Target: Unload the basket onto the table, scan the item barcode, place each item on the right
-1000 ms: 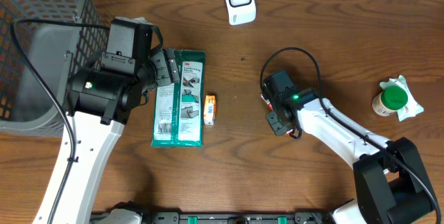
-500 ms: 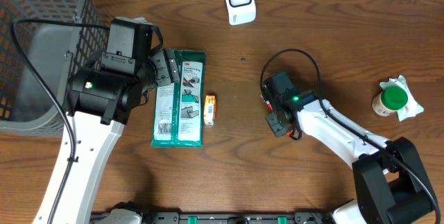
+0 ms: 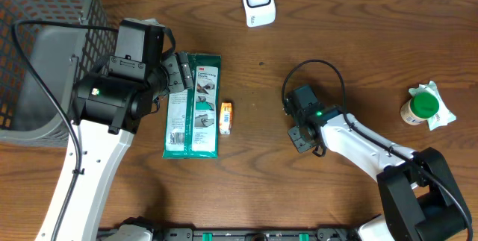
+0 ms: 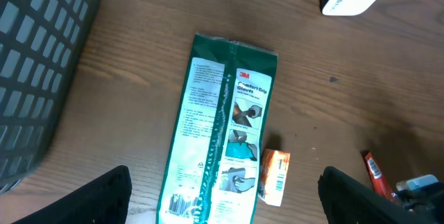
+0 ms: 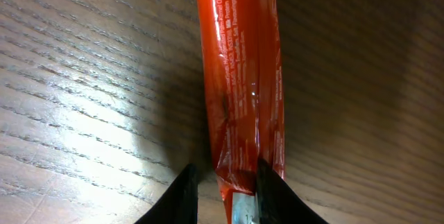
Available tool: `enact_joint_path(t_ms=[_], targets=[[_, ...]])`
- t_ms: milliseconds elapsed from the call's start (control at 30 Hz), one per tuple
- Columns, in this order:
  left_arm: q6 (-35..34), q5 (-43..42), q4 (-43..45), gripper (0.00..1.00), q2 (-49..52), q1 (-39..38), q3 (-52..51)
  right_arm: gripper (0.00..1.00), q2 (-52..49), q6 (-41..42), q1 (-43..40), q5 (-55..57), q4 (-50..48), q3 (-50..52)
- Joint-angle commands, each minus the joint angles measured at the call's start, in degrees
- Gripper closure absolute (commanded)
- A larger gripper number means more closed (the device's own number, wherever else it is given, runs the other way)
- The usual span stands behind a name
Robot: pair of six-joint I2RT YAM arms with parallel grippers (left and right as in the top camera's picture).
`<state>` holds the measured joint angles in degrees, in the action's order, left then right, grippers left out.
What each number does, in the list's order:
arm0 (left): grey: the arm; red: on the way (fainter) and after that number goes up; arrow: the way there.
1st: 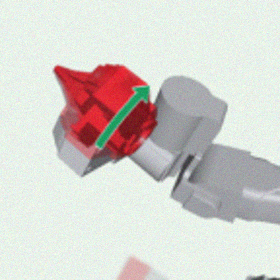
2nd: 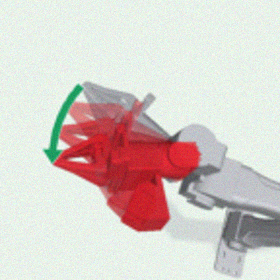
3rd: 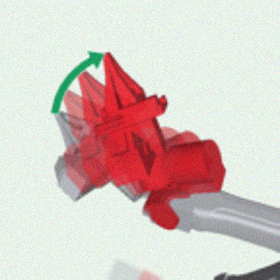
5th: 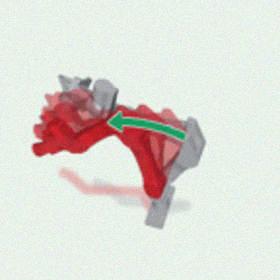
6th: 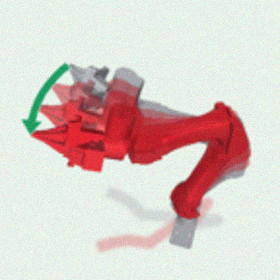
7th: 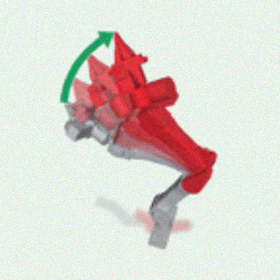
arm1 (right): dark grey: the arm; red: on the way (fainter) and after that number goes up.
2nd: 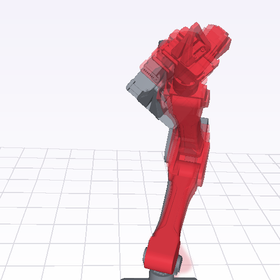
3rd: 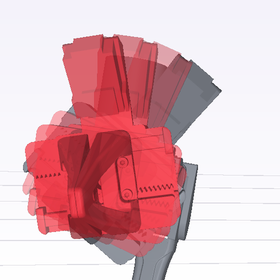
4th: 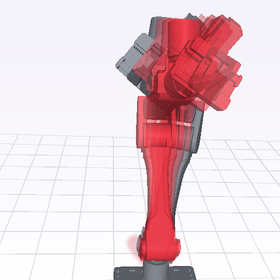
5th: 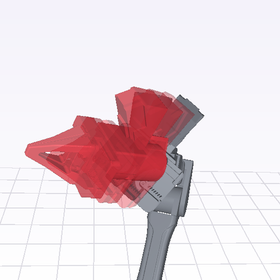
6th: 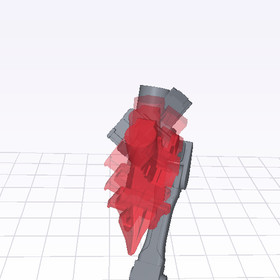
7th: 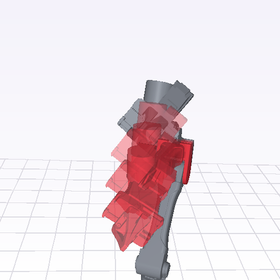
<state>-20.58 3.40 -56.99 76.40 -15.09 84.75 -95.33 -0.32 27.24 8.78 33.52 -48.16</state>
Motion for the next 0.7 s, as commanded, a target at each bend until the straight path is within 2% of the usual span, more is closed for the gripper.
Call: enact_joint_path(t_ms=[0,67,167,233,667], targets=[[0.6,0.7,-0.1,0.14,0.1,0.3,0.9,0.84,-0.7,0.7,0.6,-0.7,-0.2,1.8],[0.6,0.7,-0.1,0.14,0.1,0.3,0.9,0.84,-0.7,0.7,0.6,-0.7,0.0,1.8],[0.6,0.7,-0.1,0.14,0.1,0.3,0.9,0.66,-0.7,0.7,0.6,0.4,0.1,1.8],[0.6,0.7,-0.1,0.14,0.1,0.3,0.9,0.62,-0.7,0.7,0.6,0.9,-0.5,1.8],[0.6,0.7,-0.1,0.14,0.1,0.3,0.9,0.63,2.3,0.7,0.6,-1.3,3.3,-5.3]])
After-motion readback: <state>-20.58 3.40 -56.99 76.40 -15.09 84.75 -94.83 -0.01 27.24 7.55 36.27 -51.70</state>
